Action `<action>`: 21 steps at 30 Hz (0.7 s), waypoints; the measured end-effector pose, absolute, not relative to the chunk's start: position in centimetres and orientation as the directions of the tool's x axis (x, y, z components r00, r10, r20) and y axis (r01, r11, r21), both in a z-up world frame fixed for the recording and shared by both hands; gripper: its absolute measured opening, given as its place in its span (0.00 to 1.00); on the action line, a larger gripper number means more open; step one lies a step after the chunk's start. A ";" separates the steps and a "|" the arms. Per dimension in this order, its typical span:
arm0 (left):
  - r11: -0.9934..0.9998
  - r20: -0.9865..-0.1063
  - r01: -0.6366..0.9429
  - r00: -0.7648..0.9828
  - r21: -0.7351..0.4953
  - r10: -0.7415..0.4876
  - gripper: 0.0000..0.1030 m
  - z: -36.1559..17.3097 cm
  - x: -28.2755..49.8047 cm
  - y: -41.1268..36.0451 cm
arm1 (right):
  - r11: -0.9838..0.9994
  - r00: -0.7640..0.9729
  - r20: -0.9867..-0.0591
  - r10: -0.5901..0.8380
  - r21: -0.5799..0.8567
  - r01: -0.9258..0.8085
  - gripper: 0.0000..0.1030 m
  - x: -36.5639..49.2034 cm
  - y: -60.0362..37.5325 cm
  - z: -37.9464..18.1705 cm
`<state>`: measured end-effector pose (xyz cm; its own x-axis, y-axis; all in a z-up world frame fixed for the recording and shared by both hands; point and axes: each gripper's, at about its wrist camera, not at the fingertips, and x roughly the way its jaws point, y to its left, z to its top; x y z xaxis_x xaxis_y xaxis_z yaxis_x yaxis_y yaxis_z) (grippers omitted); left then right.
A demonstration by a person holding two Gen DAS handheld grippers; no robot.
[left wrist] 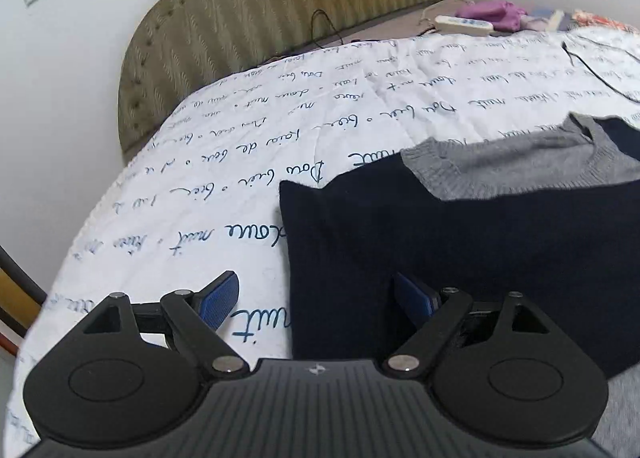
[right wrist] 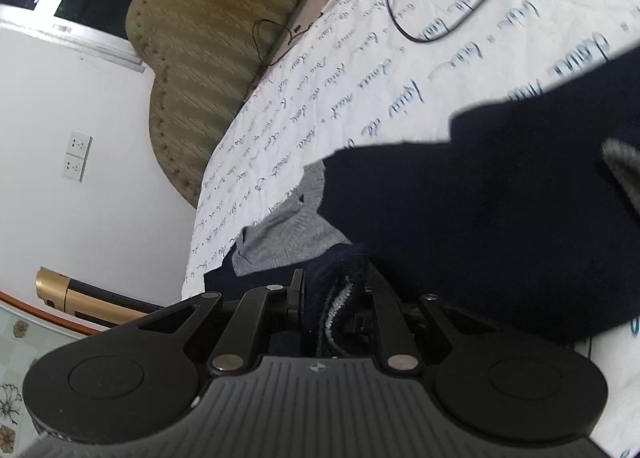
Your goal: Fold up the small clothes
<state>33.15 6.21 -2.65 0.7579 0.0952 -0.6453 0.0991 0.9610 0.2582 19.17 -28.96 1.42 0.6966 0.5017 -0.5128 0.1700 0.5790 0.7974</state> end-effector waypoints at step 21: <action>0.929 -0.490 0.011 0.852 0.370 0.185 0.51 0.9 31.1 4.5 | 0.785 0.739 -0.627 0.245 0.575 0.228 0.40 17.7 -31.2 3.5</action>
<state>31.12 4.47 0.92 0.8518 0.1855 -0.4899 0.0108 0.9288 0.3704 17.67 -31.23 3.47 0.7393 0.2448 -0.6274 0.2283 0.7853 0.5754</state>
